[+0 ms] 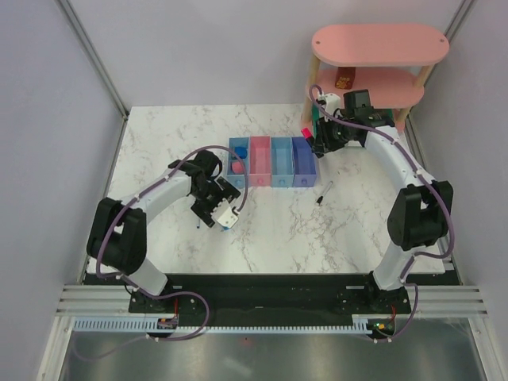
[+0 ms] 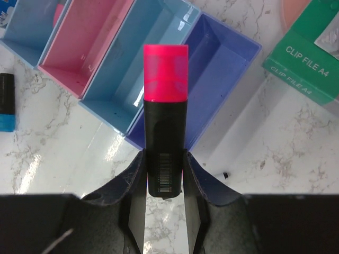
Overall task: Sort the stationery into containers
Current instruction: Place the pen in the storage box.
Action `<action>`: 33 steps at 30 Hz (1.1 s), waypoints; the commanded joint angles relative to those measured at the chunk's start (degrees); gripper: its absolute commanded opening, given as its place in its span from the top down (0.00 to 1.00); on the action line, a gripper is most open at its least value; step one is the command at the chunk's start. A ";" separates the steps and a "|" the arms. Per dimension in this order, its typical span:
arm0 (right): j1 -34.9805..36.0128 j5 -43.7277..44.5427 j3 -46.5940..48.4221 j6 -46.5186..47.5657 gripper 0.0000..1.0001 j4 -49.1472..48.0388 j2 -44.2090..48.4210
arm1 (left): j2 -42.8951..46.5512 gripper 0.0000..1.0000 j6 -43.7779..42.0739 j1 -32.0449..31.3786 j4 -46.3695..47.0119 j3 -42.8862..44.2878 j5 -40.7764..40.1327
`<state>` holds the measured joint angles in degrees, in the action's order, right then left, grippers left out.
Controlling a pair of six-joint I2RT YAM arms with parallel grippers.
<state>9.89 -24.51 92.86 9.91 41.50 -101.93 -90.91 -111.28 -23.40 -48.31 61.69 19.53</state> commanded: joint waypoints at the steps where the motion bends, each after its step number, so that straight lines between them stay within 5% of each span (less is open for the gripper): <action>1: 1.53 -1.50 -2.24 -6.38 0.93 -9.75 -2.48 | -2.07 0.06 -15.89 -0.16 -2.40 1.77 -0.10; 15: 2.41 1.57 -6.64 -11.67 0.94 -18.91 -8.81 | -7.52 0.13 -15.37 -0.16 -1.43 1.50 1.13; 33: 4.44 4.03 -7.78 -10.61 0.89 -19.52 -8.29 | -11.92 0.44 -15.28 -0.33 -0.82 1.94 1.30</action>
<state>14.13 -20.88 84.01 -0.64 23.68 -111.59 -100.84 -112.14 -23.40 -49.60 63.05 19.59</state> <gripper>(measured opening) 0.353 0.599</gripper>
